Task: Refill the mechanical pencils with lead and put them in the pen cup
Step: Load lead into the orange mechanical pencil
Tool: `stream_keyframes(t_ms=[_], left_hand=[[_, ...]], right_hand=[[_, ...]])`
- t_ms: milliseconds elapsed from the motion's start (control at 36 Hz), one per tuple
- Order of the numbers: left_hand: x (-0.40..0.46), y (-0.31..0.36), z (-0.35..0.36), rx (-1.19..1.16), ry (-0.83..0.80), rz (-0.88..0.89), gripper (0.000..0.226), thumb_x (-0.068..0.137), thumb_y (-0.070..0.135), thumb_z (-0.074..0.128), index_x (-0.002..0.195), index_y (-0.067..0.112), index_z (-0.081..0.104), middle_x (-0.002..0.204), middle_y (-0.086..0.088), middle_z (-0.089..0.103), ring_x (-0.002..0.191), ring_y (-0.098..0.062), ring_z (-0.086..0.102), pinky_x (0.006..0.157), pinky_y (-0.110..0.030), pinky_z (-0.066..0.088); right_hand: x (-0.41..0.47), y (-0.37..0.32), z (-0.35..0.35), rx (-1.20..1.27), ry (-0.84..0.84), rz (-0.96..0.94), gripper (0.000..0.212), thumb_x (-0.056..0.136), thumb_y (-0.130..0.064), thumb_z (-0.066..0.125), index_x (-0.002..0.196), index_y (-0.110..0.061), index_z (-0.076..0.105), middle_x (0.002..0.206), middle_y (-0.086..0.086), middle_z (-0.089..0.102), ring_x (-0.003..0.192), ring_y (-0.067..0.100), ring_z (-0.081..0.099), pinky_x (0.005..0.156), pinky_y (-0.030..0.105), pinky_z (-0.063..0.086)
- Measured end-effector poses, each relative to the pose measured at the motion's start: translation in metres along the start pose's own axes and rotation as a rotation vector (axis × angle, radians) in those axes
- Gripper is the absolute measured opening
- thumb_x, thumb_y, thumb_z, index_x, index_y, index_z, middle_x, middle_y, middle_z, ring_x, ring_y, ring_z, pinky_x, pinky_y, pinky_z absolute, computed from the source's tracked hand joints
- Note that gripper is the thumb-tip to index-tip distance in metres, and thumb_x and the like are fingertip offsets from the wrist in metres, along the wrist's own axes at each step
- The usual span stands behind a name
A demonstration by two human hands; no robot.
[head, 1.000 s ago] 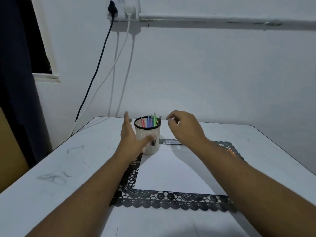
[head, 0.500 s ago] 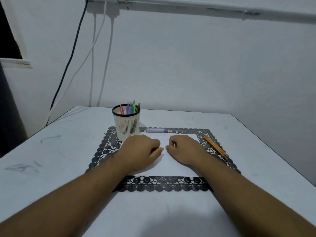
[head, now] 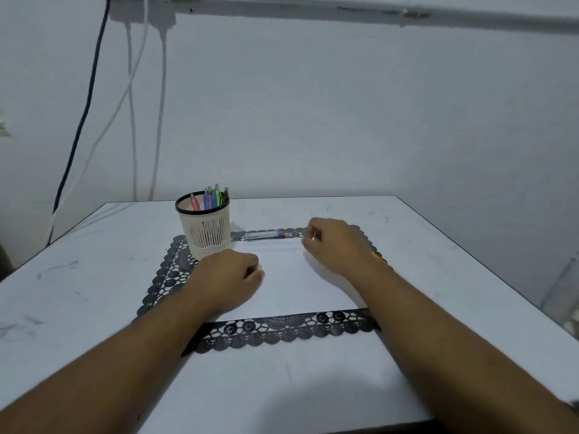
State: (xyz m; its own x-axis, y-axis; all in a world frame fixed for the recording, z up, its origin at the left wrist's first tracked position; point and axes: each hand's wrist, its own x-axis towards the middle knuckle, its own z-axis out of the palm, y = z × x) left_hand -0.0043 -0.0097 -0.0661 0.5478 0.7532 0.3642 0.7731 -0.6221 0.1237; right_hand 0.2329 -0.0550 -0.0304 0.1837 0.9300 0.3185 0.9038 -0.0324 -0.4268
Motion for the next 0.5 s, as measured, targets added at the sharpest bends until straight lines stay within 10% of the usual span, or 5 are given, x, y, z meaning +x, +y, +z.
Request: stream_keyframes(t_ms=[250,500], left_hand=[[0.000,-0.002,0.001,-0.038,-0.009,0.010,0.035,0.098,0.047,0.049,0.070,0.025,0.049,0.065,0.010,0.057,0.064,-0.004,0.052,0.055,-0.029,0.036],[-0.001,0.000,-0.004,-0.063,-0.034,0.021,0.035,0.098,0.044,0.051,0.070,0.024,0.049,0.064,0.011,0.055,0.063,-0.003,0.050,0.054,-0.029,0.033]], right_hand=[[0.009,0.068,-0.031,-0.118,-0.015,0.432,0.023,0.088,-0.030,0.065,0.107,-0.019,0.061,0.108,0.001,0.063,0.103,0.027,0.061,0.088,0.040,0.053],[0.009,0.055,-0.014,-0.060,-0.060,0.381,0.018,0.095,-0.040,0.061,0.100,-0.023,0.062,0.104,-0.003,0.065,0.100,0.023,0.062,0.087,0.038,0.052]])
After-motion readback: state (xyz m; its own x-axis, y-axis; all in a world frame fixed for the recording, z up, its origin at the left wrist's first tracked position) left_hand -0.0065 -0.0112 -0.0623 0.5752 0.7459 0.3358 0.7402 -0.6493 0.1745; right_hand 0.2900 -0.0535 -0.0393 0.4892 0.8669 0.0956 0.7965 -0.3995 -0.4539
